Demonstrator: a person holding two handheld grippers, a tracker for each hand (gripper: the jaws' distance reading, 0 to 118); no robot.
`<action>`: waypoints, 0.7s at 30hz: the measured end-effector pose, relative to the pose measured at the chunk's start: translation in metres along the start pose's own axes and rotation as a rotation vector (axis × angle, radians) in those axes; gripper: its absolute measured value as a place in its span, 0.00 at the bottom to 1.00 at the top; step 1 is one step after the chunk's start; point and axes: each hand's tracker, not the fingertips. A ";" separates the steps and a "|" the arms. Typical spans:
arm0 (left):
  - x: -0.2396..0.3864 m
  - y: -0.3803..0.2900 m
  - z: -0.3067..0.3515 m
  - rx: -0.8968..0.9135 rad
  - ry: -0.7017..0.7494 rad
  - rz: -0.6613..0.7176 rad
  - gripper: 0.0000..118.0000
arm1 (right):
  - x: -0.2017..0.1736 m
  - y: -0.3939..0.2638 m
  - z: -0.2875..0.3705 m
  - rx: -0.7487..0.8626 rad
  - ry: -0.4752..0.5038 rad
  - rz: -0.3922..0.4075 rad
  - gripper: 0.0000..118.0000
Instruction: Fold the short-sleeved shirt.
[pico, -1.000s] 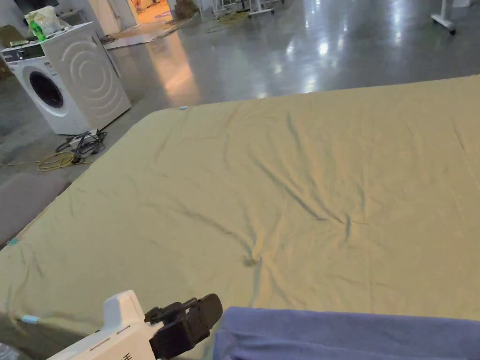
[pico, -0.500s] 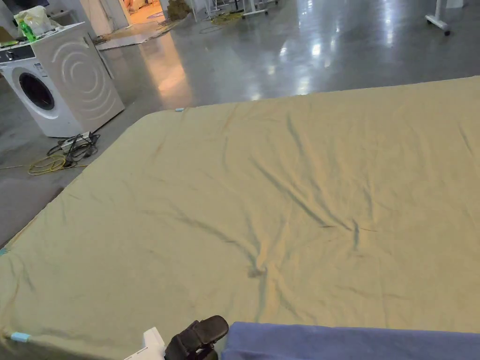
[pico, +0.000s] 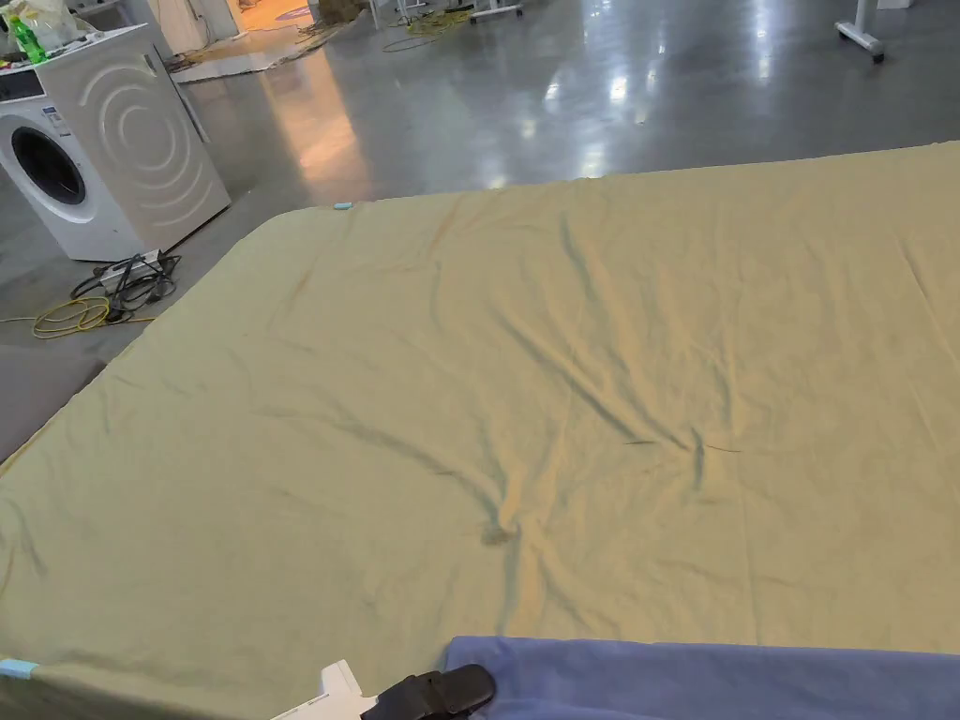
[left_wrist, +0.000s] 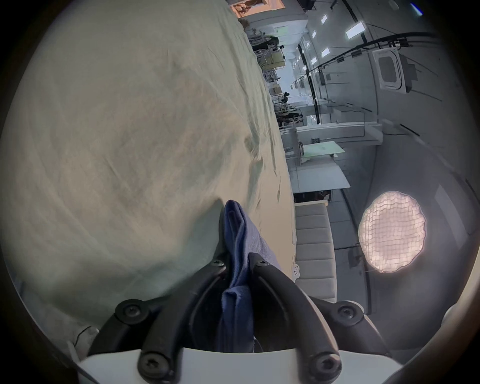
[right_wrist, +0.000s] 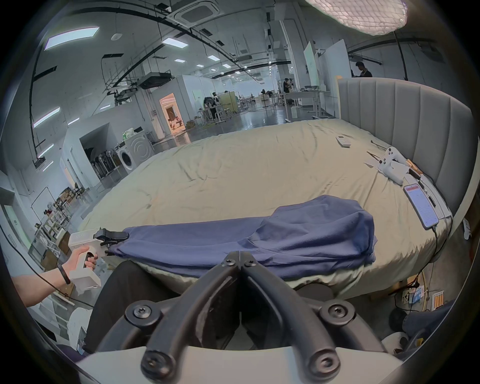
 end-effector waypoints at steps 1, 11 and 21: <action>0.002 0.001 0.001 -0.002 0.007 -0.005 0.10 | 0.000 0.000 0.000 -0.002 0.001 -0.001 0.00; 0.030 0.032 0.033 0.145 0.066 -0.098 0.09 | 0.010 0.002 0.003 -0.001 -0.017 -0.041 0.00; 0.102 -0.002 -0.015 0.052 0.141 -0.435 0.09 | 0.022 -0.006 0.007 0.005 -0.027 -0.099 0.00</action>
